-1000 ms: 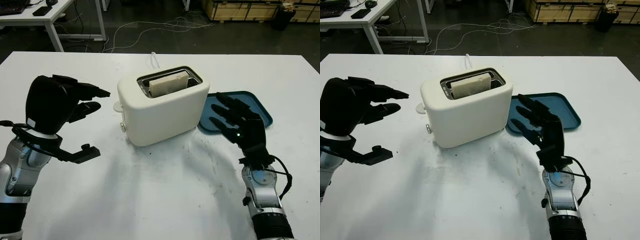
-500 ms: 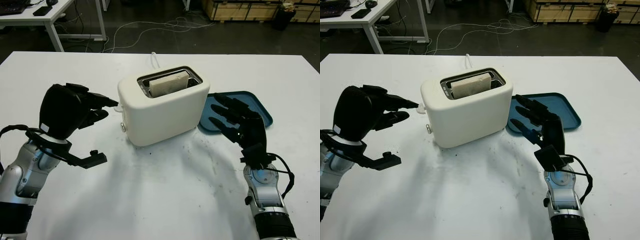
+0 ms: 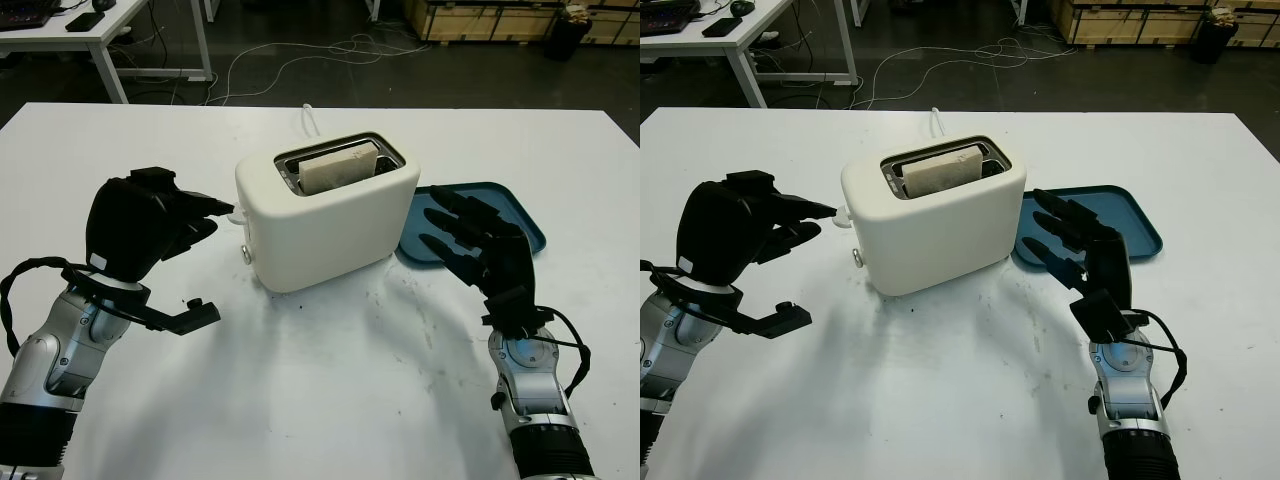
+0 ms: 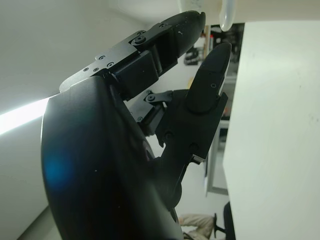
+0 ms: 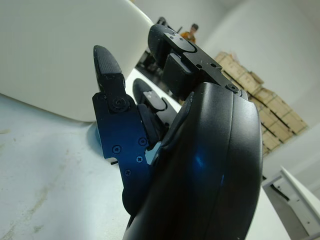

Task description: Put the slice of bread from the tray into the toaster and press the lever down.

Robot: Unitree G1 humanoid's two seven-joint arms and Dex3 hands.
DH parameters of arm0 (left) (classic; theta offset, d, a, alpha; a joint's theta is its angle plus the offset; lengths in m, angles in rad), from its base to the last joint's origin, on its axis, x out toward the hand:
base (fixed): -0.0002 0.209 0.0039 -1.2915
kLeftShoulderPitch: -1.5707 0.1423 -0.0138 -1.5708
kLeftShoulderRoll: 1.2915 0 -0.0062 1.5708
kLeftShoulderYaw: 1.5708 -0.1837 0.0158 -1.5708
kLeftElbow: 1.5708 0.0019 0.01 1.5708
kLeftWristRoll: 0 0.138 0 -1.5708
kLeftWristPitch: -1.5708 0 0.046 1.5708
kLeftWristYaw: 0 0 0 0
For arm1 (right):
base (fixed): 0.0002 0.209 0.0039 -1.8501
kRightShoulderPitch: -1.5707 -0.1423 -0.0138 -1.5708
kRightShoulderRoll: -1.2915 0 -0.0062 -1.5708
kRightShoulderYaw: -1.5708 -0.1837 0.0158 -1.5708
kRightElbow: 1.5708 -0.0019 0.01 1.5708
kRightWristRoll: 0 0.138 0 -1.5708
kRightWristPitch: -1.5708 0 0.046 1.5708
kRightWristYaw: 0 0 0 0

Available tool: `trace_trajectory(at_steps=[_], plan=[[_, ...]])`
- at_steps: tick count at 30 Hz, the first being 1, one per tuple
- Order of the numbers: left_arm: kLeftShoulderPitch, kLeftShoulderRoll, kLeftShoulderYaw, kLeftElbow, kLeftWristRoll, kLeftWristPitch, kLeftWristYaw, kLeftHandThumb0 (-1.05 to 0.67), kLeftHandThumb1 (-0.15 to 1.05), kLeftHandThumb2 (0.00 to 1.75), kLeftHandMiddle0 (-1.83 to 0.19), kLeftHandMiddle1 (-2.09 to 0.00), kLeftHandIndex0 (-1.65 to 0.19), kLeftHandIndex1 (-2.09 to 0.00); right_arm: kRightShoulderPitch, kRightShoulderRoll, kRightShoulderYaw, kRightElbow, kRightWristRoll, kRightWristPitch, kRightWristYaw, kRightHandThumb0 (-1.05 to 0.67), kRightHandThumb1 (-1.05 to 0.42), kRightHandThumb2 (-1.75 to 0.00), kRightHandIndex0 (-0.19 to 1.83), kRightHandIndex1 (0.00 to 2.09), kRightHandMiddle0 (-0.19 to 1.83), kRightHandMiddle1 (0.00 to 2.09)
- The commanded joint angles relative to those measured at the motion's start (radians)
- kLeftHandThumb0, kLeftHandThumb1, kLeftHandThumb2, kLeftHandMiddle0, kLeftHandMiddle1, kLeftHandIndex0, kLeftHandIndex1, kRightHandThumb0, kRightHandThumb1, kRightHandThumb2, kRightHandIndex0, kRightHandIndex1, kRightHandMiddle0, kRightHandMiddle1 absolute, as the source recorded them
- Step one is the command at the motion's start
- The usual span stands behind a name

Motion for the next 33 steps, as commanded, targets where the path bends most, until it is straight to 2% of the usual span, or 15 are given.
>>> trace_trajectory(at_steps=[1, 22, 29, 33], plan=[[0.0, -0.007, -0.007, -0.012, 0.007, 0.014, 0.006, -0.31, 0.77, 0.0, -0.91, -1.19, -1.24, -0.01, 0.001, -0.002, -0.006, -0.006, 0.019, 0.003, 0.0, -0.4, -0.9, 0.0, 0.82, 0.0, 0.75, 0.0], [-0.027, -0.02, -0.04, 0.011, -0.012, 0.015, -0.011, -0.26, 0.72, 0.0, -0.92, -1.19, -1.26, -0.01, -0.003, -0.007, -0.005, 0.002, 0.013, -0.011, -0.007, -0.4, -0.9, 0.0, 0.83, 0.0, 0.76, 0.0], [-0.055, 0.017, -0.04, -0.001, -0.018, 0.03, -0.091, -0.27, 0.7, 0.0, -0.94, -1.14, -1.28, -0.02, 0.003, -0.004, -0.004, -0.008, 0.025, -0.005, 0.002, -0.39, -0.9, 0.0, 0.83, 0.0, 0.76, 0.0], [-0.079, 0.054, -0.028, -0.015, -0.051, 0.015, -0.156, -0.27, 0.66, 0.0, -0.91, -1.23, -1.28, -0.01, 0.004, -0.007, -0.003, -0.009, 0.029, -0.008, 0.007, -0.38, -0.9, 0.0, 0.83, 0.0, 0.76, 0.0]])
